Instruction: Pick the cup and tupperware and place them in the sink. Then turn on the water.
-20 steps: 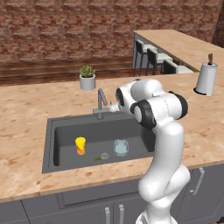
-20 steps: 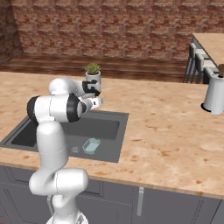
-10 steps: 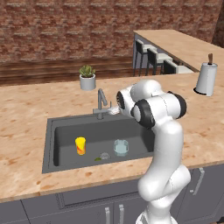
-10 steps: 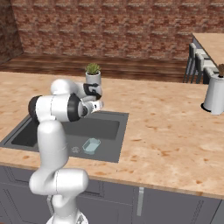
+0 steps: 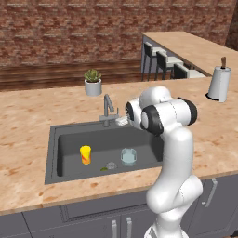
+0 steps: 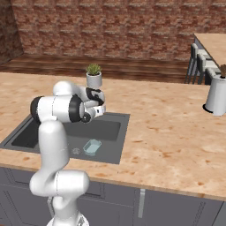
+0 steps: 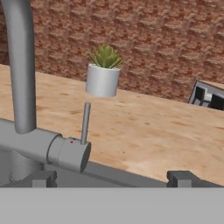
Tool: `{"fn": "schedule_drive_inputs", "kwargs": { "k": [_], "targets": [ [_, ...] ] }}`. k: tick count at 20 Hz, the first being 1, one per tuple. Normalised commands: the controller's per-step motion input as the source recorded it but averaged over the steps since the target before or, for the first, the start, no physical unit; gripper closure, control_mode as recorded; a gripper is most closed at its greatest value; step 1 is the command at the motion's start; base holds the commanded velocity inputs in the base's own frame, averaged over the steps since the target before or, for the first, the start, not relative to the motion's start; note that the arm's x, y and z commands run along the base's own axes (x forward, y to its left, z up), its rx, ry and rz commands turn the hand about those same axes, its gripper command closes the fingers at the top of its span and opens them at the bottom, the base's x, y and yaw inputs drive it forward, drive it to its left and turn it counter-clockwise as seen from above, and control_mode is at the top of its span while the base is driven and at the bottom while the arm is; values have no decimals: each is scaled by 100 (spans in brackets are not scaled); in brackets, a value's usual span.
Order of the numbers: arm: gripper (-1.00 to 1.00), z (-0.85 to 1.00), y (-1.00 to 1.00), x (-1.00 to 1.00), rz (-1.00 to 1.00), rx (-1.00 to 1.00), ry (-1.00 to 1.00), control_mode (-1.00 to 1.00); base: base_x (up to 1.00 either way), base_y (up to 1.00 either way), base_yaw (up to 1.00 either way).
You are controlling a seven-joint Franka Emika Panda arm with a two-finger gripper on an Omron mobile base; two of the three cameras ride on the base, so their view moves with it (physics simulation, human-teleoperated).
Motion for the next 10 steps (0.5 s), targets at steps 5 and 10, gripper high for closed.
{"fn": "schedule_drive_inputs", "kwargs": {
  "k": [5, 10],
  "targets": [
    [-100, -20, 1, 0, 0, 0, -3, -100, 0, 0, 0],
    [-100, -2, 4, 0, 0, 0, -1, -100, 0, 0, 0]
  ]
}}
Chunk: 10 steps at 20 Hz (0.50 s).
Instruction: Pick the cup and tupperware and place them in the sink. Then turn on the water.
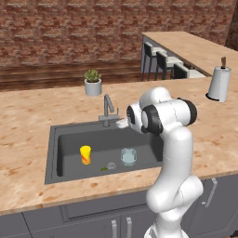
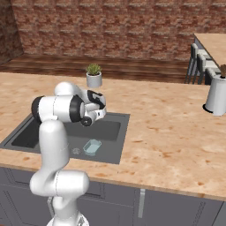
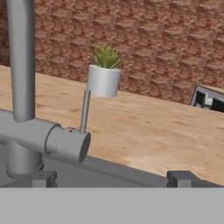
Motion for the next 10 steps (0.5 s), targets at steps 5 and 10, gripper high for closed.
{"fn": "schedule_drive_inputs", "kwargs": {
  "k": [5, 10],
  "targets": [
    [-100, 0, 13, 1, 0, 0, 0, -100, 0, 0, 0],
    [-100, 0, 33, 0, 0, 0, 0, -100, 0, 0, 0]
  ]
}}
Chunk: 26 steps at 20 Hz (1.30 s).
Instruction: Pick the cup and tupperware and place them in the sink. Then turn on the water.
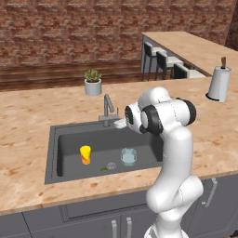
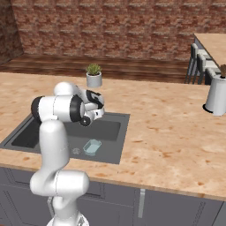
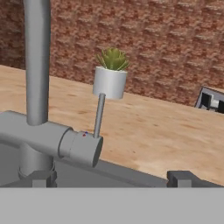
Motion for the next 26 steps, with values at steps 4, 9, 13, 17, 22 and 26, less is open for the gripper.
{"fn": "schedule_drive_inputs", "kwargs": {
  "k": [4, 9, 13, 17, 22, 26],
  "targets": [
    [-100, 0, 25, 6, 0, 1, 0, -100, 0, 0, 0],
    [-100, 0, 1, 2, 1, 3, 0, -100, 0, 0, 0],
    [-100, 0, 2, 3, 0, 3, 0, -100, 0, 0, 0],
    [-100, 0, 4, 13, 0, 2, 0, -100, 0, 0, 0],
    [-100, 2, 0, 16, 0, 3, 0, -100, 0, 0, 0],
    [-100, 0, 0, 10, 0, 3, 0, -100, 0, 0, 0]
  ]
}}
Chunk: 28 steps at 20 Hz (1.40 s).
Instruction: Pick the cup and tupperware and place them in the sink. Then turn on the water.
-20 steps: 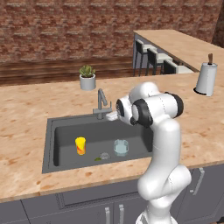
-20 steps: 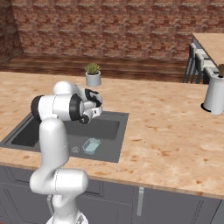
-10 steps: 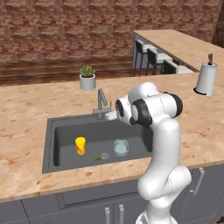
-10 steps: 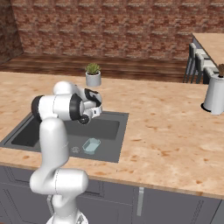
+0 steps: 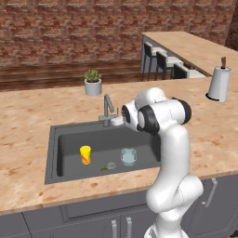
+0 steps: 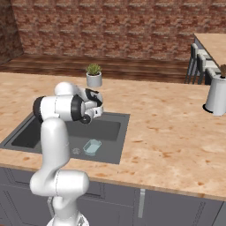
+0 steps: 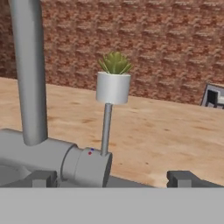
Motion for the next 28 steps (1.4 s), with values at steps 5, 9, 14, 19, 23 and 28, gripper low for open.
{"fn": "schedule_drive_inputs", "kwargs": {
  "k": [5, 9, 14, 19, 23, 28],
  "targets": [
    [-100, 5, 1, 4, 0, 1, 0, -100, 0, 0, 0],
    [-100, 16, 1, 5, 0, 1, 0, -100, 0, 0, 0],
    [-100, 11, 1, 3, 0, 1, 0, -100, 0, 0, 0],
    [-100, 0, 13, 0, 0, 0, 0, -100, 0, 0, 0],
    [-100, 0, 13, 2, 0, 0, 0, -100, 0, 0, 0],
    [-100, 0, 0, 7, 0, 0, 0, -100, 0, 0, 0]
  ]
}}
